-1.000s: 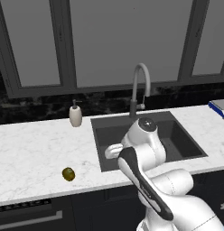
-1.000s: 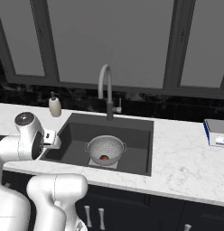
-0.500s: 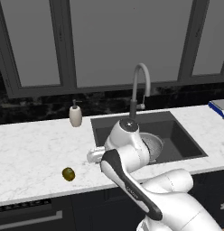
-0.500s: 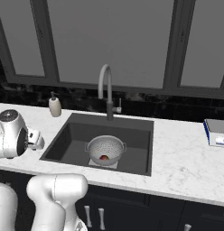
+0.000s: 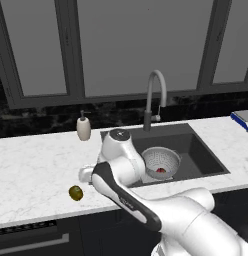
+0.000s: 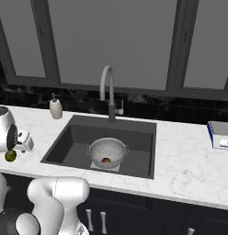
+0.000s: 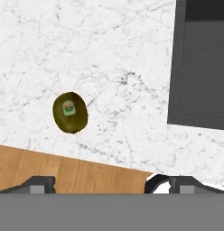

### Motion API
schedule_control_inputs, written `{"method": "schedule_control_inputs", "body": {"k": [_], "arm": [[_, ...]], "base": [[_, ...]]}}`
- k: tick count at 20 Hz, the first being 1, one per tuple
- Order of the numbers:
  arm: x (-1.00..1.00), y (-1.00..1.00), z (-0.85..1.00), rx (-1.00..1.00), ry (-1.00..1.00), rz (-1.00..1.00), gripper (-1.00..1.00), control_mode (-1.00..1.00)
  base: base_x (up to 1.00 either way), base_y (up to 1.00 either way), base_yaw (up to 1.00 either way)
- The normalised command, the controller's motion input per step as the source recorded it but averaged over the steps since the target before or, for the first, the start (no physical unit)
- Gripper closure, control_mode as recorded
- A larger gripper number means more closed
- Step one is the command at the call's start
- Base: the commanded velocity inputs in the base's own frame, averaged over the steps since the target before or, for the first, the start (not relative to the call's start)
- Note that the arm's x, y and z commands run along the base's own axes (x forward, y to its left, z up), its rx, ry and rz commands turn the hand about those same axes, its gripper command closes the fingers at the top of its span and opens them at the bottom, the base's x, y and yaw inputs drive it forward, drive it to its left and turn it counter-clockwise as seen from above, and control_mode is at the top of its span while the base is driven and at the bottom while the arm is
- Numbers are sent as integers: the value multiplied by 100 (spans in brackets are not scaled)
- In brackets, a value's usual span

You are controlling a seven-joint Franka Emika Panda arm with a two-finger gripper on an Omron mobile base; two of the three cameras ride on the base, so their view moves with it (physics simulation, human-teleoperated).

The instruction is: Put the colander in the sink, put the mango, kiwi in the colander, and turn on the sink faucet and pour water over the colander.

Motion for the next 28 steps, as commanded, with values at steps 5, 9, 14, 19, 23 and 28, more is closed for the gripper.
{"method": "schedule_control_inputs", "body": {"k": [5,9,14,19,23,28], "arm": [[16,34,-30,-1,8,0,-100,-100],[20,37,-31,-1,0,0,-100,-100],[29,35,-33,0,0,0,-100,-100],[34,31,-28,0,6,0,-100,-100],[20,22,-27,0,3,0,-100,-100],[9,17,-25,-4,0,0,-100,-100]], "base": [[0,0,0],[0,0,0],[0,0,0],[0,0,0],[0,0,0],[0,0,0]]}}
